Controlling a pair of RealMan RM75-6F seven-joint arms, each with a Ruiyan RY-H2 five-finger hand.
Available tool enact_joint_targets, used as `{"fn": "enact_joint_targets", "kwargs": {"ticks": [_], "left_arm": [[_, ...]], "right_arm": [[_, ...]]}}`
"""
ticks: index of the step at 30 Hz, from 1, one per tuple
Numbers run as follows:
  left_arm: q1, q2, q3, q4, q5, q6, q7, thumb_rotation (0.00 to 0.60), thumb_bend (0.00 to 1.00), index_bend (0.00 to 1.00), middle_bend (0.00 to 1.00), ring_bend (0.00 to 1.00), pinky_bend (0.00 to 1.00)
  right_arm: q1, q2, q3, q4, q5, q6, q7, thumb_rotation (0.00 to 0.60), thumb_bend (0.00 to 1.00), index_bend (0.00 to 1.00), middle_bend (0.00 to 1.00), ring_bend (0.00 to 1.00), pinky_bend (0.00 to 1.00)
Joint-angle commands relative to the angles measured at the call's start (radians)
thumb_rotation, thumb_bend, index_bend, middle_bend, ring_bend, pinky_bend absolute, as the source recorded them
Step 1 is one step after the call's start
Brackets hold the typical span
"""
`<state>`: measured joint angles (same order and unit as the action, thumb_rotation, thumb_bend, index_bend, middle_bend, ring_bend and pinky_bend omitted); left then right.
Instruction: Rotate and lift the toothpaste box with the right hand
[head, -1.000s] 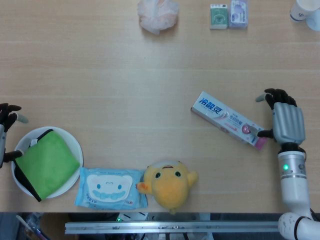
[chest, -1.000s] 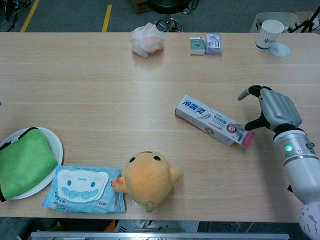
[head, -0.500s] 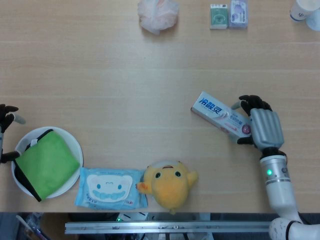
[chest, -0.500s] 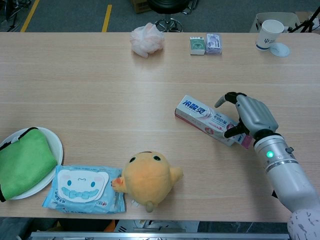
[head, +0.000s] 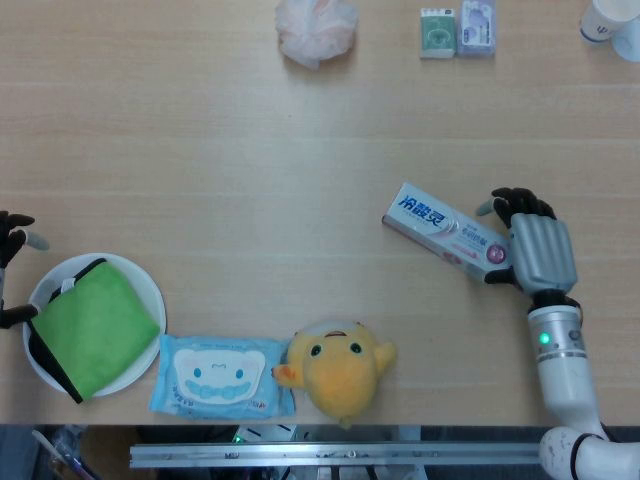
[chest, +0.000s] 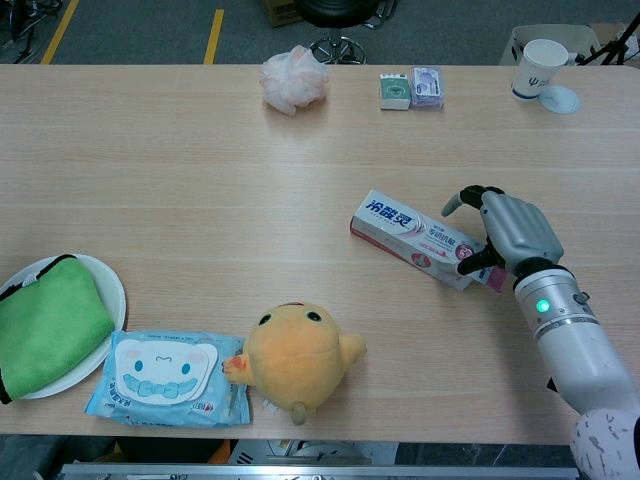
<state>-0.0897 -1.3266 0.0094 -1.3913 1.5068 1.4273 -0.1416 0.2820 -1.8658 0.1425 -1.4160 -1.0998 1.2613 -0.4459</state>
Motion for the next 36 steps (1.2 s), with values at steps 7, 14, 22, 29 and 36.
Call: {"fn": "enact_joint_targets", "kwargs": {"ticks": [7, 14, 22, 29, 36], "left_arm": [[-0.001, -0.004, 0.001, -0.001, -0.001, -0.006, 0.005, 0.6, 0.26, 0.4, 0.25, 0.17, 0.41], [0.0, -0.004, 0.001, 0.001, -0.002, -0.007, 0.006, 0.6, 0.26, 0.4, 0.25, 0.17, 0.41], [0.0, 0.001, 0.0, -0.005, -0.003, -0.007, 0.005, 0.6, 0.26, 0.4, 0.25, 0.17, 0.41], [0.001, 0.0, 0.0, -0.002, -0.004, -0.007, -0.002, 0.6, 0.26, 0.4, 0.25, 0.17, 0.41], [0.006, 0.002, 0.003, 0.004, -0.006, -0.007, -0.009, 0.6, 0.26, 0.4, 0.25, 0.17, 0.41]], "right_arm": [[-0.002, 0.01, 0.026, 0.05, 0.021, 0.01, 0.0, 0.6, 0.0, 0.34, 0.22, 0.13, 0.2], [0.004, 0.014, 0.049, 0.078, 0.037, 0.006, 0.006, 0.6, 0.0, 0.34, 0.22, 0.13, 0.2], [0.043, 0.058, 0.052, -0.036, 0.058, -0.076, -0.012, 0.6, 0.0, 0.34, 0.22, 0.13, 0.21], [0.095, 0.067, 0.063, -0.067, 0.094, -0.126, -0.062, 0.6, 0.0, 0.34, 0.22, 0.13, 0.2], [0.134, 0.033, 0.072, -0.006, 0.117, -0.15, -0.071, 0.6, 0.0, 0.34, 0.22, 0.13, 0.2]]}}
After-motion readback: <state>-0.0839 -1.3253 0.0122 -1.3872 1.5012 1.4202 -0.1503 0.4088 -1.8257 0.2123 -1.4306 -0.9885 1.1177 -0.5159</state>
